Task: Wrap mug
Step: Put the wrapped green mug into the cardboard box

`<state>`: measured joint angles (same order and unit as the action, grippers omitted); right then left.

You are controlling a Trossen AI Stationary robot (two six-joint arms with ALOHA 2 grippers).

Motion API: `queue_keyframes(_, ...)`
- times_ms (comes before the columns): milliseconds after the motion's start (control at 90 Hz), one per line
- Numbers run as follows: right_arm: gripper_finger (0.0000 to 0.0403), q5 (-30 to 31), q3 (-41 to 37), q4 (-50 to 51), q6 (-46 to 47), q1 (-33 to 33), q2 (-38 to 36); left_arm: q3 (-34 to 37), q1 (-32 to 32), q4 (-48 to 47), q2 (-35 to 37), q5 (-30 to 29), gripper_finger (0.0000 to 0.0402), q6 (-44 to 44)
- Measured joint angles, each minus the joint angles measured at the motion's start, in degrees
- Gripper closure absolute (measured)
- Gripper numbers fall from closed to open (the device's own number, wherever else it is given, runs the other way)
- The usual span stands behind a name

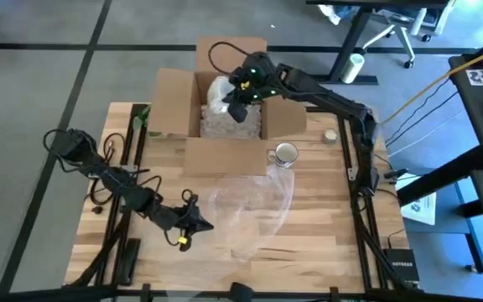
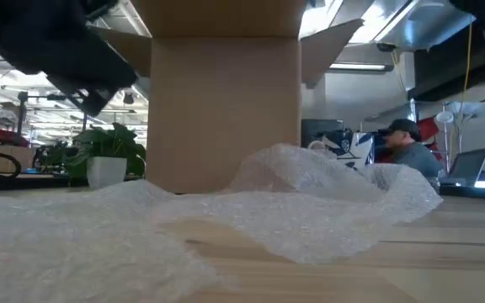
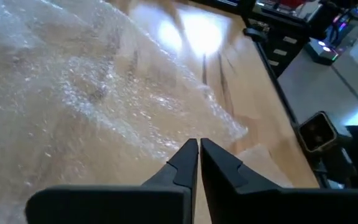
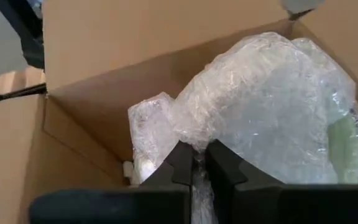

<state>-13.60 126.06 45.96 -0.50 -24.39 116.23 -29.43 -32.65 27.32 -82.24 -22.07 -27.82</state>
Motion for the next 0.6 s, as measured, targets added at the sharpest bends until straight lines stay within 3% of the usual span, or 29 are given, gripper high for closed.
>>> queue_keyframes(144,0.0403,-1.46,9.02,6.53,-0.06,0.06,6.89,0.00,0.59,3.14,0.00,1.13,0.0402,1.27)
queue_keyframes(600,0.0403,0.95,8.13,11.36,-1.86,-0.43,9.86,0.01,0.57,5.21,0.02,1.14,0.0402,0.82)
